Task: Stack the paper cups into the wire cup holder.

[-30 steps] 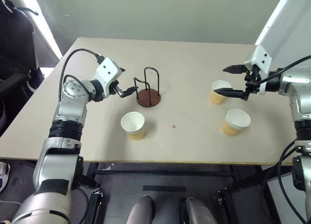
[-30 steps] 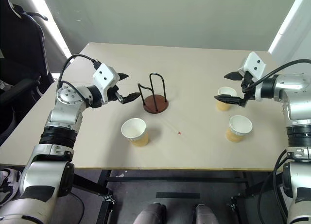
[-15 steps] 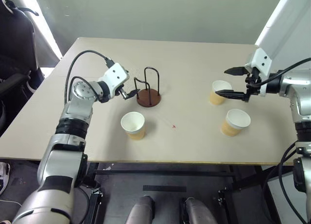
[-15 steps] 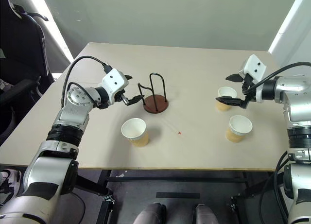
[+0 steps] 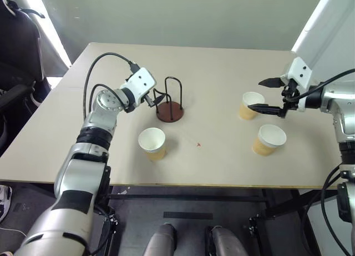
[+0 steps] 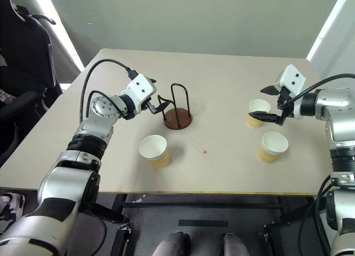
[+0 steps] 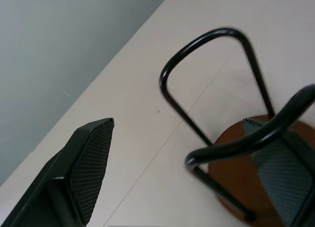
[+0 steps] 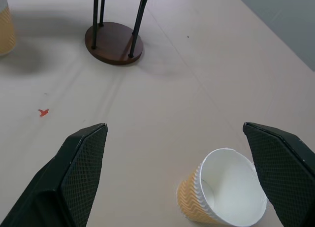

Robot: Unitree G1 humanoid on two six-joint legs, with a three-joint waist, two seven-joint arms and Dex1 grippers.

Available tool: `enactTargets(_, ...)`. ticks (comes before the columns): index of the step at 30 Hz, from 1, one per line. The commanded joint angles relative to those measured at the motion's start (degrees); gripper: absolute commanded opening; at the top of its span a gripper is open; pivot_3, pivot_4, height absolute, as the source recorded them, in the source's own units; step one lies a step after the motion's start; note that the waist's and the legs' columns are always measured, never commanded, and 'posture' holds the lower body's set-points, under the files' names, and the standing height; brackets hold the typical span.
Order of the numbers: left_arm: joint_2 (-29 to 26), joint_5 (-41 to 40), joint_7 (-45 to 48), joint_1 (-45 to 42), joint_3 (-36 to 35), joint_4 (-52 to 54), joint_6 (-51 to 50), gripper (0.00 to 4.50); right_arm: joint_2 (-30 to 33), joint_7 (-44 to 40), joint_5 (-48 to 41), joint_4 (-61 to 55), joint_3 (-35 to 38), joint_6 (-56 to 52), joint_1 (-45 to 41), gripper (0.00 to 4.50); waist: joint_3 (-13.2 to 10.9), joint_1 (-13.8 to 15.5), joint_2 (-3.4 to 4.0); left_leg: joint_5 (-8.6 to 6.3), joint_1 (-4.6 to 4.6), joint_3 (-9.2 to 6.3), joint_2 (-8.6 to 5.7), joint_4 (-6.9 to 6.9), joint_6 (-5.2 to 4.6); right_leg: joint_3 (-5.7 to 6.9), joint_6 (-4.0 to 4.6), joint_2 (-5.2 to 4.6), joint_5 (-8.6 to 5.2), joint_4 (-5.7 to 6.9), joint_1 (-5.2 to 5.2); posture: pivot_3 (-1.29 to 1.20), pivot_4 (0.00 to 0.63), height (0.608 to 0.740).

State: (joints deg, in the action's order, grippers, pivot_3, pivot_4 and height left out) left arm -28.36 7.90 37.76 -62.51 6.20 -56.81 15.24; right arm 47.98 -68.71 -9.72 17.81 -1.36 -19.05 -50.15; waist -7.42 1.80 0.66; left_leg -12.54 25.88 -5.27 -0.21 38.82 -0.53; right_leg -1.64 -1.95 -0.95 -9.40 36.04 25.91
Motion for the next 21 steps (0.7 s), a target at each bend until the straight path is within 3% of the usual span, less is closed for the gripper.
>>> enactTargets(1, 0.3, -1.5, 1.6, -1.7, -1.2, 0.4, 0.7, 4.5, 1.4, 0.3, -0.1, -1.8, 1.1, 0.6, -0.5, 4.49, 0.0, 0.0, 0.0, 0.0, 0.0, 0.0, 0.0, 0.0, 0.0, 0.0, 0.0, 0.0, 0.0, 0.0, 0.0, 0.0, 0.15, 0.74)
enactTargets(2, 0.3, -1.5, 1.8, -1.7, -1.3, 0.4, 0.7, 4.5, 1.5, 0.2, -0.1, -1.8, 1.1, 0.6, -0.5, 4.49, 0.0, -0.1, 0.0, 0.0, 0.0, 0.0, 0.0, 0.0, 0.0, 0.0, 0.0, 0.0, 0.0, 0.0, 0.0, 0.0, 0.15, 0.74)
enactTargets(4, 0.4, -1.6, 2.2, -1.6, -1.3, 0.4, 0.6, 3.97, 1.6, 0.2, -0.1, -1.9, 1.2, 0.7, -0.5, 4.5, 0.0, -0.1, 0.0, 0.0, -0.01, 0.01, 0.0, 0.0, 0.0, 0.0, -0.01, 0.0, 0.0, 0.0, 0.01, 0.0, 0.15, 0.74)
enactTargets(15, 1.1, -1.9, 3.7, -1.0, -1.5, 0.7, 0.6, 0.12, 1.9, 0.2, -0.2, -1.9, 1.2, 0.7, -0.4, 4.5, 0.0, 0.0, 0.0, 0.0, 0.0, 0.0, 0.0, 0.02, -0.02, 0.0, -0.01, 0.01, 0.01, 0.0, 0.0, 0.0, 0.15, 0.74)
enactTargets(21, 0.6, -2.7, 6.0, -1.2, -1.5, 0.8, 0.9, 0.04, 2.2, 0.2, -0.2, -1.9, 1.2, 0.6, -0.3, 4.5, 0.0, 0.0, 0.0, 0.0, 0.0, 0.0, 0.0, 0.02, -0.02, 0.0, -0.01, 0.01, 0.01, 0.02, 0.0, 0.0, 0.15, 0.74)
